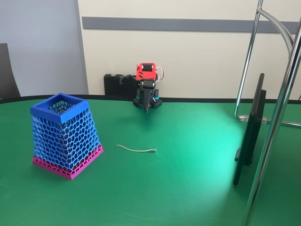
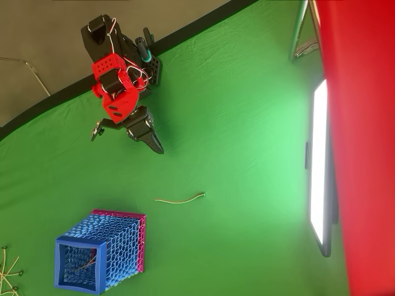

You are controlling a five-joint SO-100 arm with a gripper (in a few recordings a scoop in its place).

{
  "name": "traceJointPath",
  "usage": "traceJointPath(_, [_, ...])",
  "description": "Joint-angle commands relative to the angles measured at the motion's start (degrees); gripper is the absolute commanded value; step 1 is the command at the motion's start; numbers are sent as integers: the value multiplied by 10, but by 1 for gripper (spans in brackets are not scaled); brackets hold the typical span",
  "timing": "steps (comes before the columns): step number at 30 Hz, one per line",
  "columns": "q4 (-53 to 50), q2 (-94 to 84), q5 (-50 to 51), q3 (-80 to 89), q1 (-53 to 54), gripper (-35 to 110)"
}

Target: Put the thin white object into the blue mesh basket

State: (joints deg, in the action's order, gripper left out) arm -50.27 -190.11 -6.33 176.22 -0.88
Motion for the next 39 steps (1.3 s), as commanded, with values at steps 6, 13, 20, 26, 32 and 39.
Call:
traceJointPath(6, [-39,-4,6,-10,-9,1])
traceJointPath(13, [-37,-4,8,-10,-9,1])
traceJointPath(20, [-13,-4,6,-2,-9,1])
traceJointPath(26, [-12,-4,25,-2,-8,0])
traceJointPath(32, [-33,-4,29,-38,-9,0])
traceJointPath(39, [-64,27,52,-110,-17,0])
